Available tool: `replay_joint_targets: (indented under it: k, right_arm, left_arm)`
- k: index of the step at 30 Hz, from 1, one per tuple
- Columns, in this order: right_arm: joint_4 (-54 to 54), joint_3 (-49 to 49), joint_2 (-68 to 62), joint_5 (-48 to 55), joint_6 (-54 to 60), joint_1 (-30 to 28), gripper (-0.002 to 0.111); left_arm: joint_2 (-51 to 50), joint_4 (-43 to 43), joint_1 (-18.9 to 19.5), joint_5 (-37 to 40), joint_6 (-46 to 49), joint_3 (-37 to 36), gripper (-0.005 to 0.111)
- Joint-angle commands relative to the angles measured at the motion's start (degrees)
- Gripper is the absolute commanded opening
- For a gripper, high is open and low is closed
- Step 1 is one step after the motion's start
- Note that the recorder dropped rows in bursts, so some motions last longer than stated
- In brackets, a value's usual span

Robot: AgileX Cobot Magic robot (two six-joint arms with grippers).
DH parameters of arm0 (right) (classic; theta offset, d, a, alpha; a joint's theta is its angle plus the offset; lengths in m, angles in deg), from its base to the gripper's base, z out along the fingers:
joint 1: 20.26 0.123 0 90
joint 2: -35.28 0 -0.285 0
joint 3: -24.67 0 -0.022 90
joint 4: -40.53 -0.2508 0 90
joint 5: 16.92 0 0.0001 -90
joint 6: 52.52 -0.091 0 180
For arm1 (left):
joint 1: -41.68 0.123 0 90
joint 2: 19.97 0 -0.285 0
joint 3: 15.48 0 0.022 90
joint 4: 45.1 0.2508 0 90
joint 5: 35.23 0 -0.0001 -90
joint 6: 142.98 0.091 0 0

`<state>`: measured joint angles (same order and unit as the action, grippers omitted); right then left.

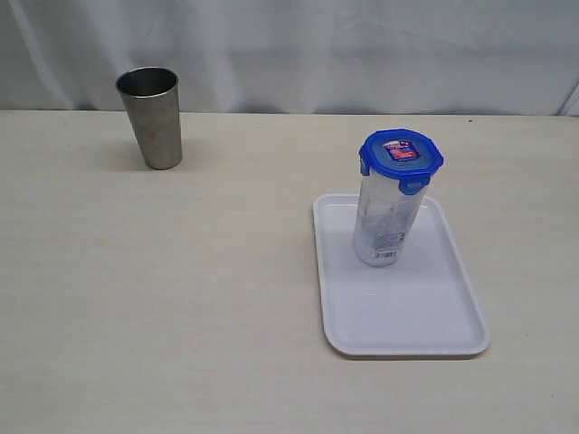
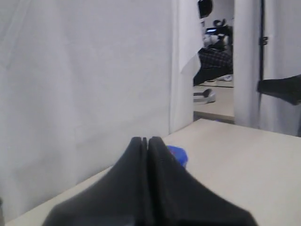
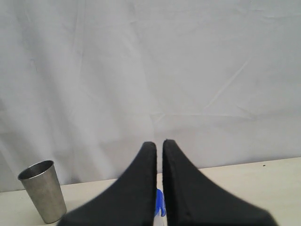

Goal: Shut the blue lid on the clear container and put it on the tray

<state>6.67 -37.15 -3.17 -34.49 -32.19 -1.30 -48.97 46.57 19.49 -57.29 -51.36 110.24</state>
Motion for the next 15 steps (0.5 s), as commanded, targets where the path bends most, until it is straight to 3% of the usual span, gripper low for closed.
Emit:
replay_joint_targets:
  k: [1, 9, 12, 15]
  right_arm:
    - [0.1, -0.2, 0.2, 0.3, -0.1, -0.3, 0.005]
    - [0.1, -0.2, 0.2, 0.3, -0.1, -0.3, 0.005]
    - [0.1, -0.2, 0.2, 0.1, -0.1, -0.3, 0.005]
    - [0.1, -0.2, 0.2, 0.1, -0.1, -0.3, 0.005]
  left_arm:
    - [2.2, -0.3, -0.5, -7.1, -0.6, -0.2, 0.000]
    - [2.3, -8.3, -0.6, -11.0, -0.6, -0.2, 0.000]
    - [2.3, -23.6, -0.6, -8.9, 0.4, -0.9, 0.000]
    - [2.3, -50.1, -0.6, -8.1, 10.5, -3.8, 0.000]
